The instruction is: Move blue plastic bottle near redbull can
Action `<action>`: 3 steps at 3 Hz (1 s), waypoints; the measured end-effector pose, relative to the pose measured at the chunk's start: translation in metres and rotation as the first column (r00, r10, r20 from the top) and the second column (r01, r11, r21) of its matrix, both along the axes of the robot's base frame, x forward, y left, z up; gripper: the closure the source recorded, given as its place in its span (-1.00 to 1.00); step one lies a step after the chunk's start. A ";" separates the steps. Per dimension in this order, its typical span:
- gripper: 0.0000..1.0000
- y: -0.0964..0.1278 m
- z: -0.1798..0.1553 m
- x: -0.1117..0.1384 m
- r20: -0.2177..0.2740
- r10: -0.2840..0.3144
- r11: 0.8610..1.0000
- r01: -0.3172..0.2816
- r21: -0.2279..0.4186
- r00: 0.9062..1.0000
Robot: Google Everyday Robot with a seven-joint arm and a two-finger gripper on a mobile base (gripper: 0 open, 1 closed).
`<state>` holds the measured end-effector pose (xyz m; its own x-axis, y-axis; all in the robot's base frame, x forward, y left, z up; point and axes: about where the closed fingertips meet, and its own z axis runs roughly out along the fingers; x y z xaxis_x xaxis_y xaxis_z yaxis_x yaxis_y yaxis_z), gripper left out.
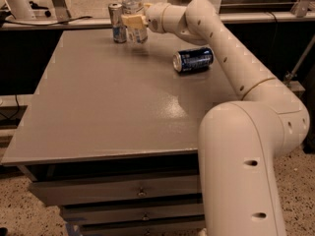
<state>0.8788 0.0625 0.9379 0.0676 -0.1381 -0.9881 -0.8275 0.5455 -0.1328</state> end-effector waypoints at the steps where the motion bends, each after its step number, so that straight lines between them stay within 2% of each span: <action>1: 1.00 0.006 -0.003 0.008 -0.010 0.008 1.000 -0.008 0.005 1.000; 2: 0.66 0.009 -0.007 0.013 -0.029 0.002 1.000 -0.002 0.000 1.000; 3: 0.19 0.009 -0.011 0.015 -0.044 -0.001 1.000 0.001 0.003 0.999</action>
Offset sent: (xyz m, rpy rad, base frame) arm 0.0228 0.0037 -0.0094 -0.0082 0.0508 -0.0149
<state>0.8938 0.0719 0.9264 0.0234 -0.1354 -0.9905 -0.8320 0.5467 -0.0944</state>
